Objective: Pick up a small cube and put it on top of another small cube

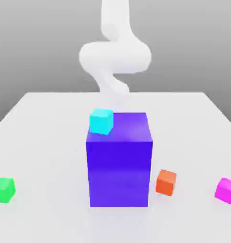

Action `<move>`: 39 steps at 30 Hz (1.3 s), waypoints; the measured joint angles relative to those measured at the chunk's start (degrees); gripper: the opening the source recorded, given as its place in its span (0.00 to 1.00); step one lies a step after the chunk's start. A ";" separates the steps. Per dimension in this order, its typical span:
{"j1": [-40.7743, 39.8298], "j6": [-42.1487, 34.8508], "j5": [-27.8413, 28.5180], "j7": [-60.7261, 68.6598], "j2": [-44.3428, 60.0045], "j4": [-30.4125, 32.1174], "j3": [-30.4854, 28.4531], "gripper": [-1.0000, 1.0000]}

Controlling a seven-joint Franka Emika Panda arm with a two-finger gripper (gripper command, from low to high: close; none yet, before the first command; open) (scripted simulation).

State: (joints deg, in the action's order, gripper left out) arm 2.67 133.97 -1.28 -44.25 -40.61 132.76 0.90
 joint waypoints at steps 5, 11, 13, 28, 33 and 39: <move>5.26 4.44 -2.18 2.92 10.69 1.99 2.51 0.50; 10.60 9.65 -3.37 5.35 23.07 4.32 6.79 0.50; 12.14 11.41 -3.19 5.75 27.20 5.10 8.51 0.50; 27.73 25.78 12.31 -2.01 59.02 9.09 11.22 0.50; 30.24 30.25 15.11 -4.13 64.86 7.87 8.25 0.00; 29.84 29.42 14.70 -3.81 63.82 8.12 8.78 0.00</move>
State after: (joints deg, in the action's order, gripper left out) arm 32.51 163.39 13.43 -48.05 23.21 140.88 9.68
